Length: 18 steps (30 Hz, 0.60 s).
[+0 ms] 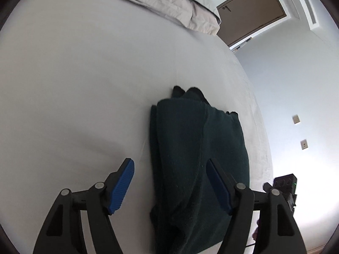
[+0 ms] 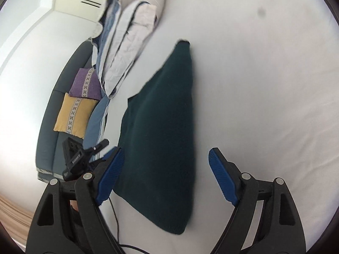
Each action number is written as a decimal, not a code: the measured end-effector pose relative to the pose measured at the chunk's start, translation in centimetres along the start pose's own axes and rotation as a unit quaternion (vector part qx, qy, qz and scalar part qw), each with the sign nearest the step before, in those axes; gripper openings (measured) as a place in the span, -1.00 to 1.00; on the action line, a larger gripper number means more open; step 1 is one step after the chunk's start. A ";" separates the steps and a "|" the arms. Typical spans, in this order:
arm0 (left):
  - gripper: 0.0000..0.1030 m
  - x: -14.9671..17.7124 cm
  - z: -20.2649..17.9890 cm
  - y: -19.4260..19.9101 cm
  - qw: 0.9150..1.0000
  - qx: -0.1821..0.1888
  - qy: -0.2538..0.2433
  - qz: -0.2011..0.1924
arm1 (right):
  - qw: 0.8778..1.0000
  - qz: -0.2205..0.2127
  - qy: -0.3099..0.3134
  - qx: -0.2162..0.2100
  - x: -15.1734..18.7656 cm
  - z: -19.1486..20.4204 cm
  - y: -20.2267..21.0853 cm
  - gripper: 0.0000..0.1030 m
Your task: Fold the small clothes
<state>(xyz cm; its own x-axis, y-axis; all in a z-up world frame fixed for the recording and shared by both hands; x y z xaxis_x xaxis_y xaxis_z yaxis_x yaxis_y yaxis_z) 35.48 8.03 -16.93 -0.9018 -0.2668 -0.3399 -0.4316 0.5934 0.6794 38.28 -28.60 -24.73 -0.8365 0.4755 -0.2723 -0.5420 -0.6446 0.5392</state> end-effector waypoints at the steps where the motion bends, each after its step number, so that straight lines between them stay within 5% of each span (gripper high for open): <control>1: 0.41 0.4 -0.1 -0.4 1.000 0.006 0.003 0.009 | 1.000 0.008 0.000 -0.005 0.0 0.0 -1.0 0.59; 15: 0.40 1.2 -0.5 -3.9 0.996 0.042 0.043 0.063 | 0.998 0.069 0.000 -0.003 -0.2 1.6 -7.2 0.33; 18: 0.12 1.7 -1.1 -4.5 0.996 0.031 0.046 0.067 | 0.997 0.072 0.002 0.019 -0.2 1.7 -8.0 0.22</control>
Point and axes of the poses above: each gripper's, at about its wrist camera, not at the fingertips, and y roughly against the way its jaws point, z to its left, x to its underside, the point moved 8 cm from there along -y, roughly the way its jaws point, and after that the axes turned 3 degrees about -z, right-handed, at the moved point
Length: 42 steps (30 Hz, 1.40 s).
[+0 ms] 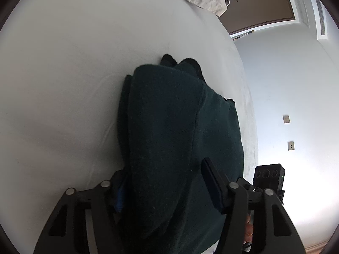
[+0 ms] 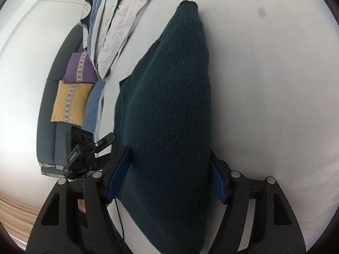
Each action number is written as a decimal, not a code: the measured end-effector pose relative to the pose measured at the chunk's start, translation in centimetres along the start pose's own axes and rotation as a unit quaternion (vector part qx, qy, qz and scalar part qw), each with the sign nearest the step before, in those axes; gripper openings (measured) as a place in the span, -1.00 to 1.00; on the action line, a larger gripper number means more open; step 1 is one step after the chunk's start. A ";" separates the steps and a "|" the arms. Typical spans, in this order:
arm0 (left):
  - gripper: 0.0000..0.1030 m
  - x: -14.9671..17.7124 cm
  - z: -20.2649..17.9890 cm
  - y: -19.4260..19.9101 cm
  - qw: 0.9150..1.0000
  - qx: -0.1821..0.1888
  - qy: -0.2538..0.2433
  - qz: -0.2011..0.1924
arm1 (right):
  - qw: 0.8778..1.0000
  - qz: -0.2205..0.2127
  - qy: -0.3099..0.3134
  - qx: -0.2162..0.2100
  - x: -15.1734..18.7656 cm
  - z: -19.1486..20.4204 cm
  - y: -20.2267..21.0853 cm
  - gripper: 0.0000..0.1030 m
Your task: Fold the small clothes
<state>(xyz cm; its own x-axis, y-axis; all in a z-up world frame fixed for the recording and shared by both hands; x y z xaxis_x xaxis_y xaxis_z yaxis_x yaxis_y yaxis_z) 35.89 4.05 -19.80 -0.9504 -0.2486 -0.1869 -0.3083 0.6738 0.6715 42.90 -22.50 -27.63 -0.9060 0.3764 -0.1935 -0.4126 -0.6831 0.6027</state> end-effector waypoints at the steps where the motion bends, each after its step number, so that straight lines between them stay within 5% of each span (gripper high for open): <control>1: 0.05 0.0 -0.2 -0.2 1.000 -0.012 -0.006 -0.004 | 1.000 0.000 0.001 0.007 -0.1 0.1 -0.2 0.20; 8: -0.44 0.8 -0.4 0.9 0.999 -0.039 -0.020 -0.010 | 0.996 -0.025 0.061 0.067 0.3 2.2 0.3 -0.15; 14: -0.51 2.3 -3.1 3.5 0.999 -0.030 -0.029 -0.026 | 0.987 -0.059 0.125 0.088 1.7 6.5 3.2 -0.24; 17: -0.51 4.1 -6.0 5.9 0.996 -0.034 -0.071 -0.041 | 0.984 -0.071 0.142 0.078 3.3 8.9 5.6 -0.24; 26: -0.50 13.3 -10.6 13.2 0.988 -0.013 -0.140 -0.061 | 0.984 -0.097 0.144 0.024 12.2 11.8 14.6 -0.24; 33: -0.49 22.3 -10.1 13.1 0.983 -0.027 -0.178 -0.035 | 0.990 -0.097 0.105 0.012 20.9 7.7 18.2 -0.24; 40: -0.46 25.0 -5.7 7.5 0.986 -0.058 -0.159 0.000 | 0.996 -0.088 0.026 0.018 24.6 -0.7 17.1 -0.24; 42: -0.36 25.2 -4.2 7.0 0.991 -0.037 -0.132 0.003 | 0.996 -0.092 -0.010 -0.009 25.1 -3.0 16.7 -0.22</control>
Point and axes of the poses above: each gripper's, at about its wrist camera, not at the fingertips, and y roughly against the way its jaws point, z to its left, x to its underside, the point moved 8 cm from there along -y, roughly the way its jaws point, and after that the axes turned 3 degrees about -z, right-handed, at the moved point
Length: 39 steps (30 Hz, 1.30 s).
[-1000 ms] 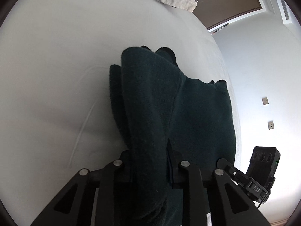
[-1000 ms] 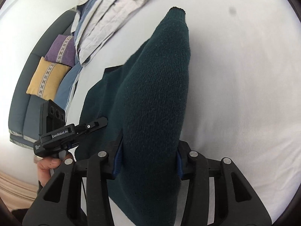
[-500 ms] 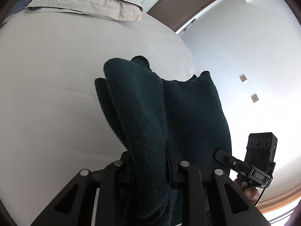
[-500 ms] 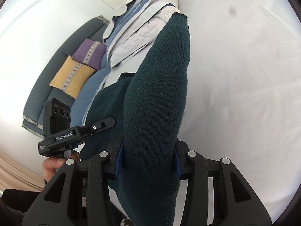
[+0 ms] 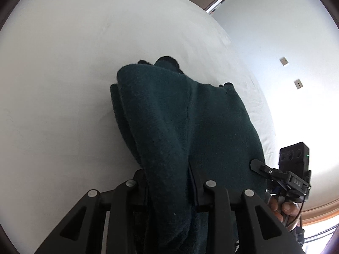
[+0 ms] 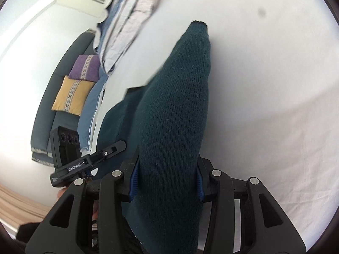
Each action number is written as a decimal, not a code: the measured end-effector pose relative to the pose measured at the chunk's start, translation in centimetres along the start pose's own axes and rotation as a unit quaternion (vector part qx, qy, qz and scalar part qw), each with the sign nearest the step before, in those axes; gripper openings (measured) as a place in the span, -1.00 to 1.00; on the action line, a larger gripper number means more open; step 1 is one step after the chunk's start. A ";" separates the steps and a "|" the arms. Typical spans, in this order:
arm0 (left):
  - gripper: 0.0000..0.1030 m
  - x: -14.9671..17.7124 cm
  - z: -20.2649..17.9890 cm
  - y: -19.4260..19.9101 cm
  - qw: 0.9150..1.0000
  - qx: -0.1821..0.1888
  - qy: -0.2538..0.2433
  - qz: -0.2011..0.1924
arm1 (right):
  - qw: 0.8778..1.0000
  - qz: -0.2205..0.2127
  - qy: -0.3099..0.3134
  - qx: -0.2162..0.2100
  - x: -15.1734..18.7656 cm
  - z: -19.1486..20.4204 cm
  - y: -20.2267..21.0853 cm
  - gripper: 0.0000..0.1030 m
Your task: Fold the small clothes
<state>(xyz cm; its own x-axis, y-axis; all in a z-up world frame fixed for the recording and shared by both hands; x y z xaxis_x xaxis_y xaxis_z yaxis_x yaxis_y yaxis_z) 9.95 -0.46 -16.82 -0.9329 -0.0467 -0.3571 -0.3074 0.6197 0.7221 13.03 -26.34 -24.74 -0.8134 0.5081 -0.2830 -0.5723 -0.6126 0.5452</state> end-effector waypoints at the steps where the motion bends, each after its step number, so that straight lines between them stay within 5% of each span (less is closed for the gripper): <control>1: -0.34 0.1 0.6 0.0 1.000 0.019 0.021 0.000 | 1.000 -0.005 -0.011 -0.021 0.2 -0.6 0.1 -0.22; 9: -0.29 1.0 0.7 -0.3 0.999 0.024 0.025 -0.021 | 0.999 0.000 0.006 -0.032 0.3 -0.6 -0.2 -0.20; 17: -0.22 1.1 -0.1 -0.8 0.999 0.019 0.021 -0.032 | 0.998 -0.024 0.038 0.043 -1.5 1.0 0.6 0.03; 25: -0.19 0.9 -0.3 -1.2 0.999 0.018 0.021 -0.034 | 0.998 -0.024 0.038 0.036 -1.7 0.8 1.2 0.03; 35: -0.25 1.6 -0.8 -0.8 0.998 0.005 0.026 -0.056 | 0.988 -0.036 0.126 0.082 -2.2 3.8 1.1 -0.12; 39: -0.21 1.6 -0.7 -1.1 0.998 0.012 0.033 -0.056 | 0.996 -0.014 0.063 0.059 -2.7 1.1 0.2 -0.07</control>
Point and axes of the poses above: each gripper's, at about its wrist camera, not at the fingertips, and y roughly against the way its jaws point, z to its left, x to its underside, the point moved 8 cm from there along -y, roughly the way its jaws point, and after that the axes turned 3 degrees about -z, right-handed, at the moved point
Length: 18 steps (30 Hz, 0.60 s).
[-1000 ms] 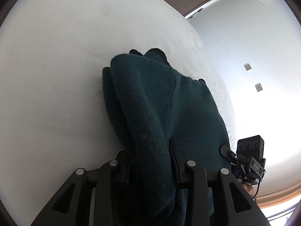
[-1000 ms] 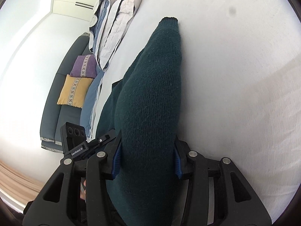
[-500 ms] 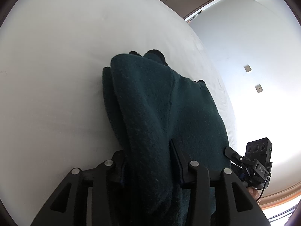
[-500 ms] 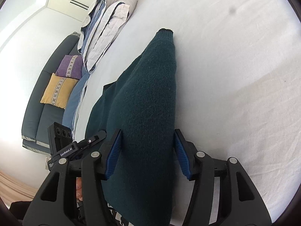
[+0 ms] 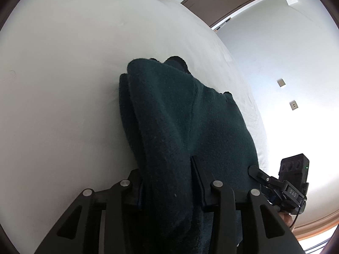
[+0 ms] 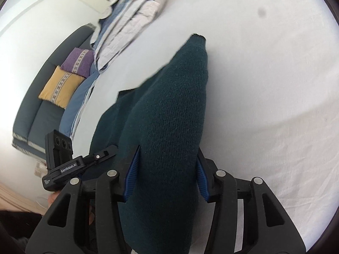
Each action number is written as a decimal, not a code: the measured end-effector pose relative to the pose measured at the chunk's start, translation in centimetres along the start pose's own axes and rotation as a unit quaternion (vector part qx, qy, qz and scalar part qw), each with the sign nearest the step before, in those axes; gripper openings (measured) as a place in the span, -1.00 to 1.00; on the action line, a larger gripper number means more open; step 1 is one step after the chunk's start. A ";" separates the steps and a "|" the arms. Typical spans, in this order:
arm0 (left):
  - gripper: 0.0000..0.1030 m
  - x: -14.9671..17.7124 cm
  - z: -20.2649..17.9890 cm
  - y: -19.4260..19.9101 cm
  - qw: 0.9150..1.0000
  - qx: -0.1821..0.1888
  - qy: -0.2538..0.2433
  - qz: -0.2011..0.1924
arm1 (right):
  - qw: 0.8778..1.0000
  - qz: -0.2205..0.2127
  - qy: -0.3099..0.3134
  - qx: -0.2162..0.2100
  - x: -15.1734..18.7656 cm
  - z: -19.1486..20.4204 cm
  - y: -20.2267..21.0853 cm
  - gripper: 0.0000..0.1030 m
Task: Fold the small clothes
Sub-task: 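Release the folded sweater and lift both grippers away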
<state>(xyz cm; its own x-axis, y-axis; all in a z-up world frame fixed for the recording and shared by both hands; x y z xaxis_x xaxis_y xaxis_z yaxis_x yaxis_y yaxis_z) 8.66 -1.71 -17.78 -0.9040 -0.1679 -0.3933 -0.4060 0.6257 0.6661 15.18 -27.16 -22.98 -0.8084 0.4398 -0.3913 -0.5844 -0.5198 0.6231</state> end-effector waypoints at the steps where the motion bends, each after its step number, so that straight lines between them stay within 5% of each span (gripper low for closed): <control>1: -0.20 0.0 -0.1 0.0 1.000 -0.001 -0.003 0.000 | 1.000 -0.003 -0.010 -0.016 -0.1 -0.4 0.0 -0.06; 6: 0.03 -0.3 -0.5 1.2 1.000 -0.012 -0.007 -0.015 | 0.999 -0.030 -0.007 0.012 -0.8 0.0 1.8 0.06; 11: 0.58 -1.4 -2.8 5.9 0.990 -0.071 -0.079 -0.093 | 0.990 -0.101 0.050 0.080 -2.3 2.2 6.8 0.08; 14: 0.86 -2.0 -4.9 10.0 0.967 -0.128 -0.134 -0.175 | 0.968 -0.153 0.124 0.153 -2.6 5.0 10.1 0.16; 15: 1.00 -2.3 -5.8 11.9 0.953 -0.145 -0.151 -0.218 | 0.959 -0.171 0.147 0.172 -2.8 6.2 11.0 0.25; 18: 1.00 -2.4 -8.2 15.8 0.915 -0.192 -0.184 -0.303 | 0.920 -0.239 0.225 0.216 -3.0 10.5 13.8 0.59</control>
<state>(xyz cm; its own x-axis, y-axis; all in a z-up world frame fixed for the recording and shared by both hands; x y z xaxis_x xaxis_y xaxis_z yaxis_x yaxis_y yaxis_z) 3.31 2.34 -1.16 -0.4191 -0.0833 -0.9041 -0.8990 0.1770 0.4005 10.28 -27.90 -6.10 -0.4709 0.1440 -0.8703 -0.8765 0.0351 0.4801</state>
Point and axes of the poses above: each gripper's, at about its wrist camera, not at the fingertips, and y roughly against the way its jaws point, z to its left, x to its underside, the point moved 8 cm from there along -y, roughly the way its jaws point, and after that the axes turned 3 degrees about -z, right-handed, at the moved point
